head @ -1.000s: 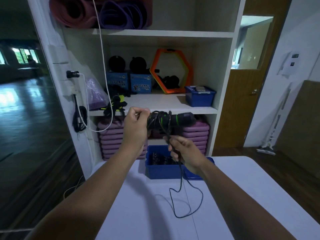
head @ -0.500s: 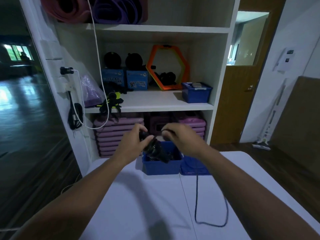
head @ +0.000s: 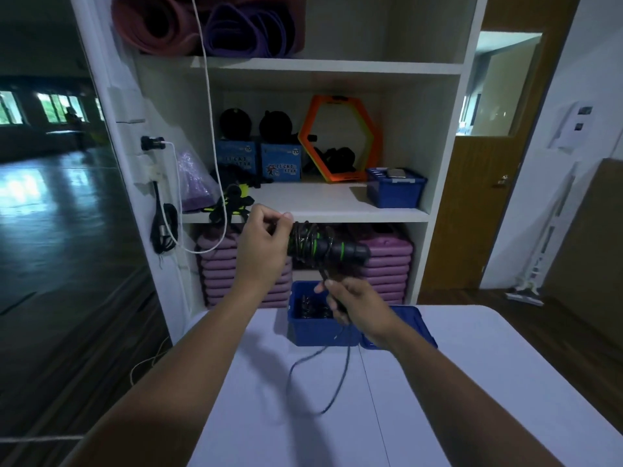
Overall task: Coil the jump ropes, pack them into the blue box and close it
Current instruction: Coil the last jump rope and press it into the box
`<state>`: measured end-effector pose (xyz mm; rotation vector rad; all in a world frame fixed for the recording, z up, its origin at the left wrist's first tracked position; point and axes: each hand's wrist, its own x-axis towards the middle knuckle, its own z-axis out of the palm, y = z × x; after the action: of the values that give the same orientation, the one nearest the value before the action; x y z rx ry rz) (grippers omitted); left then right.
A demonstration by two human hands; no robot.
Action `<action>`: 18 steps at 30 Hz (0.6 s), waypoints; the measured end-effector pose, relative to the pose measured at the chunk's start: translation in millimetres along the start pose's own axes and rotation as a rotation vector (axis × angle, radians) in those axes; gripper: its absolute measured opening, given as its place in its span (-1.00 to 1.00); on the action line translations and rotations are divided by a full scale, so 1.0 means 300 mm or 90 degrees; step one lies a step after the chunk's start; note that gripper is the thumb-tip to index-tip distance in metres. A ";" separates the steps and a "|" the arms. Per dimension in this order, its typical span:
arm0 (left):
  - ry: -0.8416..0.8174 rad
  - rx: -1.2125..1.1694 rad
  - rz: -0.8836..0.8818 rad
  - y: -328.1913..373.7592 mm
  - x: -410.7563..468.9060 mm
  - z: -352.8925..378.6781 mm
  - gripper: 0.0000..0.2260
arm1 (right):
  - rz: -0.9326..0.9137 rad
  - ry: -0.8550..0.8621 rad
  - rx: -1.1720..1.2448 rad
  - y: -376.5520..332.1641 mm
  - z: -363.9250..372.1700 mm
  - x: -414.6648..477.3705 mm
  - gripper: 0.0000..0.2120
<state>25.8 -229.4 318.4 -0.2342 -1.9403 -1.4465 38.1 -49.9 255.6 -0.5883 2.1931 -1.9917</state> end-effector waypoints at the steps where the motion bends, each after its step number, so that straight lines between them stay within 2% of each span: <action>1: 0.013 0.046 0.009 -0.013 0.008 0.004 -0.82 | -0.003 -0.002 -0.033 0.005 0.016 -0.005 -0.70; 3: 0.024 0.128 0.047 -0.048 0.016 0.015 -0.81 | -0.001 -0.017 -0.109 -0.003 0.028 -0.018 -0.67; 7: 0.045 0.276 0.114 -0.115 0.016 0.029 -0.82 | 0.034 -0.117 -0.185 -0.053 0.011 -0.054 -0.72; 9: 0.006 0.370 0.142 -0.146 0.004 0.031 -0.81 | 0.040 -0.132 -0.238 -0.083 -0.001 -0.066 -0.73; 11: -0.083 0.416 0.136 -0.172 -0.030 0.037 -0.81 | -0.009 -0.118 -0.396 -0.120 -0.023 -0.064 -0.79; 14: -0.178 0.330 0.047 -0.172 -0.075 0.025 -0.75 | -0.092 -0.037 -0.559 -0.166 -0.086 -0.030 -0.84; 16: -0.209 0.178 -0.001 -0.140 -0.094 0.009 -0.75 | -0.105 -0.003 -0.556 -0.184 -0.136 -0.004 -0.83; 18: -0.253 0.023 -0.047 -0.088 -0.110 -0.002 -0.79 | -0.087 -0.015 -0.465 -0.187 -0.175 0.016 -0.79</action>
<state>36.8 -231.1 277.7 -0.4666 -2.3093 -1.4975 27.0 -6.0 317.9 -0.8386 2.9077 -1.1558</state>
